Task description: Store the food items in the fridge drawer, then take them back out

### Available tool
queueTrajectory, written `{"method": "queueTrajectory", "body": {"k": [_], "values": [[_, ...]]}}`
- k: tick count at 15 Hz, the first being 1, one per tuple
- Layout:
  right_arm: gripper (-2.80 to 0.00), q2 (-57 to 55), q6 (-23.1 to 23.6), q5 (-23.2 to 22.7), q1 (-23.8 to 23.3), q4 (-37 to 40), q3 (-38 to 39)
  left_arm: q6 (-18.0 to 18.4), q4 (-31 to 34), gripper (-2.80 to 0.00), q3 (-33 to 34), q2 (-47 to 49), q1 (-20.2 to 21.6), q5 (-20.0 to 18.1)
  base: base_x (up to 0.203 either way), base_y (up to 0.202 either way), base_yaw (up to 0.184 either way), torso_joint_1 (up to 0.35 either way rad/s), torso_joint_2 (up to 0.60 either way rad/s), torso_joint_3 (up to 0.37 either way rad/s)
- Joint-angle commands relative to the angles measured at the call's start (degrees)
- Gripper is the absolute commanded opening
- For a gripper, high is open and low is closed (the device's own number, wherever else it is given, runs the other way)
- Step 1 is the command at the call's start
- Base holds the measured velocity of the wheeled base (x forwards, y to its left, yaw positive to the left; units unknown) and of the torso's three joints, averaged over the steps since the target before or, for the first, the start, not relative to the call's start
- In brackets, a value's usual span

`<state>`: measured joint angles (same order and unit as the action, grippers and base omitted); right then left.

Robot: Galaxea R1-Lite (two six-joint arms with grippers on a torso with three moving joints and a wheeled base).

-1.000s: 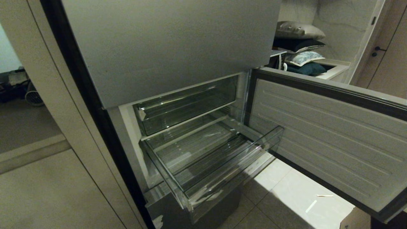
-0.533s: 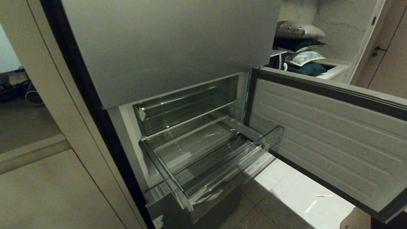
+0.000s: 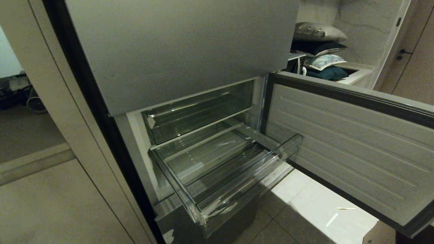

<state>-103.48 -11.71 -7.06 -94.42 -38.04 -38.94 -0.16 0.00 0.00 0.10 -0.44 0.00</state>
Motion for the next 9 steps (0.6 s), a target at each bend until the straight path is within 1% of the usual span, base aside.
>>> {"method": "queueTrajectory", "body": {"k": [1,3,5,9], "values": [[-2.80,-9.0,-0.2,-0.1,-0.9,-0.1,-6.0,0.0,0.0,-2.80,0.0,0.1,0.0,0.0,0.000,0.000,0.000,0.000,0.00,0.000],[-2.80,-12.1,-0.2,-1.3,-0.7,-0.1,-9.7,0.0,0.0,-2.80,0.0,0.1,0.0,0.0,0.000,0.000,0.000,0.000,0.00,0.000],[-2.80,-13.9,-0.2,-2.9,0.6,0.0,-12.0,0.0,0.0,-2.80,0.0,0.1,0.0,0.0,0.000,0.000,0.000,0.000,0.00,0.000],[-2.80,-12.9,-0.2,-3.0,3.1,0.0,-10.3,0.0,0.0,-2.80,0.0,0.1,0.0,0.0,0.000,0.000,0.000,0.000,0.00,0.000]]}}
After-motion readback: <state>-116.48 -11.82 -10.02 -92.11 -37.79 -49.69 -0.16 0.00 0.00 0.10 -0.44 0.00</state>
